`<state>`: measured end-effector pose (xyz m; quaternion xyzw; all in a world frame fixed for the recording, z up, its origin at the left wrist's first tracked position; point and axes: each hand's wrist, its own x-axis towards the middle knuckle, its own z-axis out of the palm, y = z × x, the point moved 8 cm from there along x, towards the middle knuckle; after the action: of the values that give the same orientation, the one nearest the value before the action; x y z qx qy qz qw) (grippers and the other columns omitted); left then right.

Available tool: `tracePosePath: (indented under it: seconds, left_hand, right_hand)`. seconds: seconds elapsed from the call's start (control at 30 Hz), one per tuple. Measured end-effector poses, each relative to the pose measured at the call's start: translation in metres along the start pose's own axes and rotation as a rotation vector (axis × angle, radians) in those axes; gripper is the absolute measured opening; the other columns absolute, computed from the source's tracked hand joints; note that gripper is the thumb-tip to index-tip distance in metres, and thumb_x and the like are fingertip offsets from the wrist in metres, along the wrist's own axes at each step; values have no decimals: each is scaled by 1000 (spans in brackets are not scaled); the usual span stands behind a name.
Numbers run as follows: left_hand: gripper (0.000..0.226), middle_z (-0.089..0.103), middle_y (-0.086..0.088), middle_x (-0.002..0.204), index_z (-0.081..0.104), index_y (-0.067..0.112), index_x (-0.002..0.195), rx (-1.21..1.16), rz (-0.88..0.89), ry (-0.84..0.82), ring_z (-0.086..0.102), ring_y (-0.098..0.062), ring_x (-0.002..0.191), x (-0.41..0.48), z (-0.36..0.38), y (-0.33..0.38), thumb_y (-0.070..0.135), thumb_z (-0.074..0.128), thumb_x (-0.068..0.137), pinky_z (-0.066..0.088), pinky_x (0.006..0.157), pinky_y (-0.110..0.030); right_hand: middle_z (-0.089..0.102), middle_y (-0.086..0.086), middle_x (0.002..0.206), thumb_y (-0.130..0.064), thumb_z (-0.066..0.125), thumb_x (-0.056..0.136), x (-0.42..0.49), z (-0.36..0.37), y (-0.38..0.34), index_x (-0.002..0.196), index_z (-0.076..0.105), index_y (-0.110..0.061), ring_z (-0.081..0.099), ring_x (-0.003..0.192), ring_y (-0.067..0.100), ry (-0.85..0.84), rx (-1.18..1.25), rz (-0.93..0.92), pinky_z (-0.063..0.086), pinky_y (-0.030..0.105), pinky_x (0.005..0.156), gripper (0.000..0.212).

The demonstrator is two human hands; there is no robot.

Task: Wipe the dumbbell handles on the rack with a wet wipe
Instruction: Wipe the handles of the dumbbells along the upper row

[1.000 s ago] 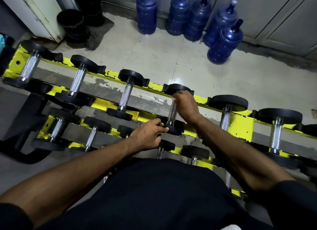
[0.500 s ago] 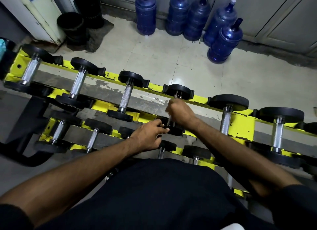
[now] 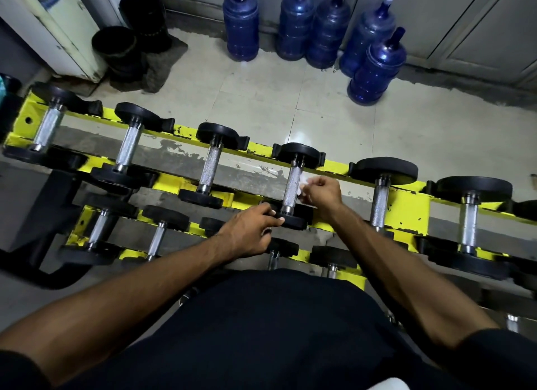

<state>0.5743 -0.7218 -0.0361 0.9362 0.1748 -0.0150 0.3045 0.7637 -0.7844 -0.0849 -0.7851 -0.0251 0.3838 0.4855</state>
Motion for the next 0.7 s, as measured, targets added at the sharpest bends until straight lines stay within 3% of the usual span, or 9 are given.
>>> tracePosePath:
  seconds: [0.13,0.3,0.37,0.47,0.53,0.63,0.7]
  left_hand:
    - [39,57,1,111,68,22,126,-4,5,13,58,-15,104,1,-1,1,17,64,88,55,85,-36]
    - [41,56,1,112,67,23,128,-3,4,7,59,-15,105,1,-1,0,19,62,88,56,86,-36]
    - [42,56,1,113,65,24,129,6,8,-3,59,-16,108,-1,1,0,20,61,88,56,86,-38]
    - [42,56,0,112,66,23,128,0,8,13,59,-17,107,-1,1,0,19,62,87,56,84,-38]
    - [41,56,0,111,67,22,127,0,7,18,59,-17,105,0,0,0,18,63,87,56,83,-38]
    - [41,56,1,110,67,22,127,-7,3,13,59,-17,105,0,0,0,18,62,87,56,83,-37]
    - [42,56,1,110,67,22,128,-4,3,5,59,-17,108,0,2,-1,18,61,86,56,84,-38]
  right_hand:
    - [69,16,79,7,68,84,-14,-1,15,74,64,-5,65,66,20,-271,-354,77,54,31,56,16]
    - [71,10,77,7,74,76,3,-3,-2,73,67,-9,64,65,21,73,-134,-35,57,33,59,17]
    - [70,8,74,7,73,73,4,-1,1,69,66,-11,65,66,23,68,-200,-46,57,36,63,20]
    - [65,15,72,12,61,79,-5,2,15,68,62,-9,59,64,25,-135,-324,4,50,37,59,24]
    - [65,18,75,11,56,84,-7,0,21,71,65,-5,58,60,24,-185,-329,32,50,37,59,22]
    - [67,16,79,0,62,80,-5,-5,14,75,69,0,58,61,23,-4,-185,7,52,33,57,9]
    - [68,11,79,-14,71,79,-8,-2,10,76,70,-1,59,61,22,83,-141,-14,53,29,53,13]
